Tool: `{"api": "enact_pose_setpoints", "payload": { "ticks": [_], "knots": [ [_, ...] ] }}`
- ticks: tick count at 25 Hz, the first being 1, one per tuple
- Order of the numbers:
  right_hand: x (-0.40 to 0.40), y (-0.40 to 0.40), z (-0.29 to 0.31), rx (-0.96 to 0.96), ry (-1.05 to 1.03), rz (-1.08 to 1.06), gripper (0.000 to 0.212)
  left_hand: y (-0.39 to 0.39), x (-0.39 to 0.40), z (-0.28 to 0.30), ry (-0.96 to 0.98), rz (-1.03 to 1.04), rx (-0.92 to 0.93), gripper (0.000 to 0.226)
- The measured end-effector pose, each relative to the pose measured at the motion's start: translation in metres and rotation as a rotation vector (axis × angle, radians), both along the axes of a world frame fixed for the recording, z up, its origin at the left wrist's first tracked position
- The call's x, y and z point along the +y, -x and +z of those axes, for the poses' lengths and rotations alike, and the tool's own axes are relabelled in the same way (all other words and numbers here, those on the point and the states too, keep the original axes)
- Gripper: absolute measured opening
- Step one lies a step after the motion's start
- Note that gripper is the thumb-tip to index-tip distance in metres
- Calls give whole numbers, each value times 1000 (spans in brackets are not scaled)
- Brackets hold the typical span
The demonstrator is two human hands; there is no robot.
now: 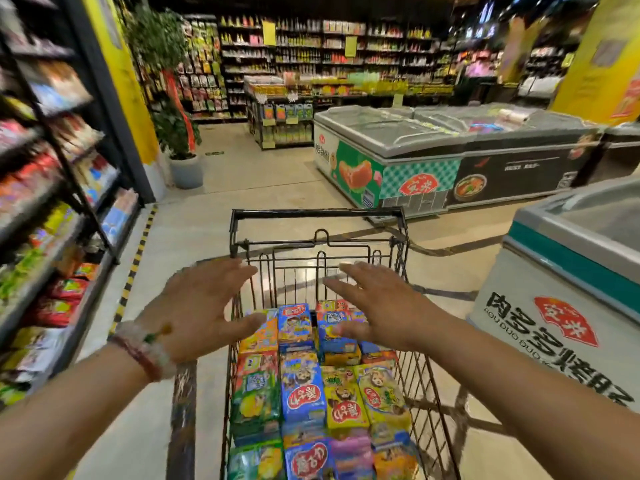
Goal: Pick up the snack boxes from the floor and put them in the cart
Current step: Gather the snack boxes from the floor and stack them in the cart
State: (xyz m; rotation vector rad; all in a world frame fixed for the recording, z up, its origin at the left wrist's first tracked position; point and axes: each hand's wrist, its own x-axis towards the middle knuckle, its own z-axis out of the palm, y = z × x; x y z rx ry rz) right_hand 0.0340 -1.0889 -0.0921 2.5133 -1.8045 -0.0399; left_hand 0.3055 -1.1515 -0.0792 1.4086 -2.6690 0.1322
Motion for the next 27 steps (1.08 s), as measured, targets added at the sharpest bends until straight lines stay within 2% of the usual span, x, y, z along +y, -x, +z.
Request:
{"api": "enact_pose_setpoints", "payload": {
  "ticks": [4,12,18,23,27],
  "knots": [
    [32,-42,23,-67,98,82,102,-33,68,26,41,84,-75,107],
    [95,-72,18,-125,62,348,116,-59,203,26,34,378,-99,120],
    [140,-90,18,-115,5,582,110,-65,310,17,-48,586,-74,117],
    [195,-130,34,-109,8,766,95,-84,402,25,-18,784,-73,126],
    [253,-173,48,-149,35,912,95,-100,487,27,16,978,-49,126]
  ]
}}
